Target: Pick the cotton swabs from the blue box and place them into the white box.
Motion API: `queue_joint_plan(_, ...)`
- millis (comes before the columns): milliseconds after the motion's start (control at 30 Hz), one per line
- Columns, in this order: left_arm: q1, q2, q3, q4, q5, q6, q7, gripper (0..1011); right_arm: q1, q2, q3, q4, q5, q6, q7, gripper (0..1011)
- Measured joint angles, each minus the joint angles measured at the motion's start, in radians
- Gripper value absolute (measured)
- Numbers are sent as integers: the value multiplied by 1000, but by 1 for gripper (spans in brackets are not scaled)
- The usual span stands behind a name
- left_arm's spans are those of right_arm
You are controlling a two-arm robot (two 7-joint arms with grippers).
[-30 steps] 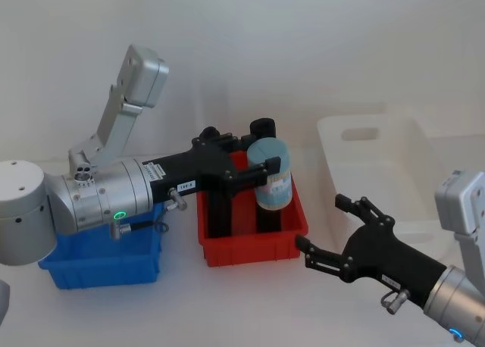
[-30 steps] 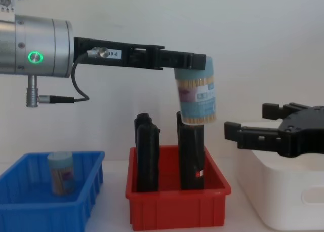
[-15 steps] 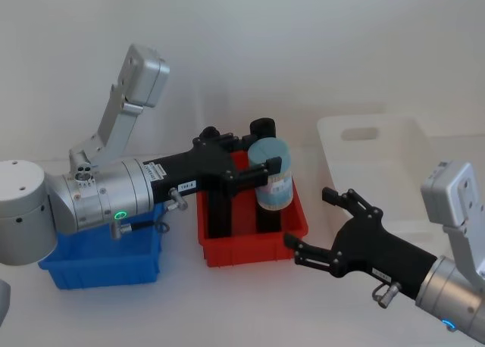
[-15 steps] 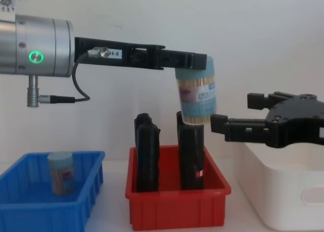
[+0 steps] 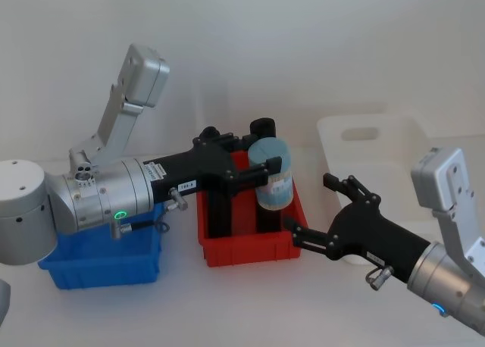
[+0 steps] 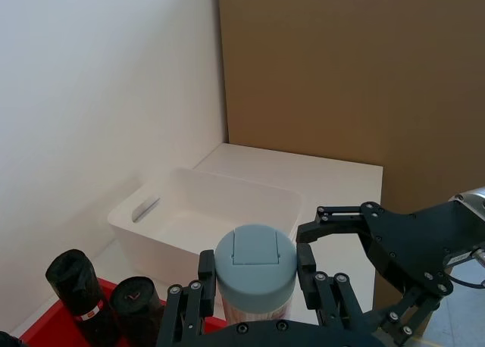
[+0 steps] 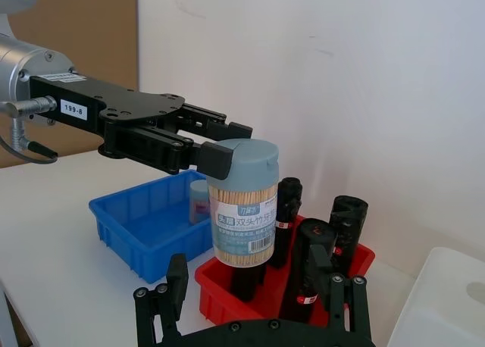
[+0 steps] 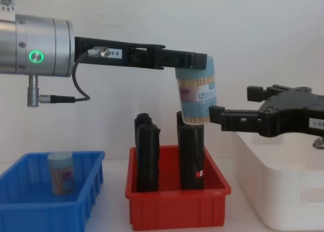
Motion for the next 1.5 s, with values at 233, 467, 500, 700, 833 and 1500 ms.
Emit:
queue_joint_plan(233,0,0,0,0,0,0,0,644,38,-26,-9,47,-18,1,2,1001)
queue_joint_plan(467,0,0,0,0,0,0,0,644,76,-53,-19,99,-33,-4,16,1001)
queue_joint_plan(500,0,0,0,0,0,0,0,644,80,-55,-20,105,-34,-5,18,1001)
queue_joint_plan(700,0,0,0,0,0,0,0,644,108,-73,-27,142,-41,-13,38,1001)
queue_joint_plan(833,0,0,0,0,0,0,0,644,122,-82,-33,160,-44,-18,54,1002)
queue_joint_plan(1500,0,0,0,0,0,0,0,644,177,-117,-56,218,-76,-34,83,685)
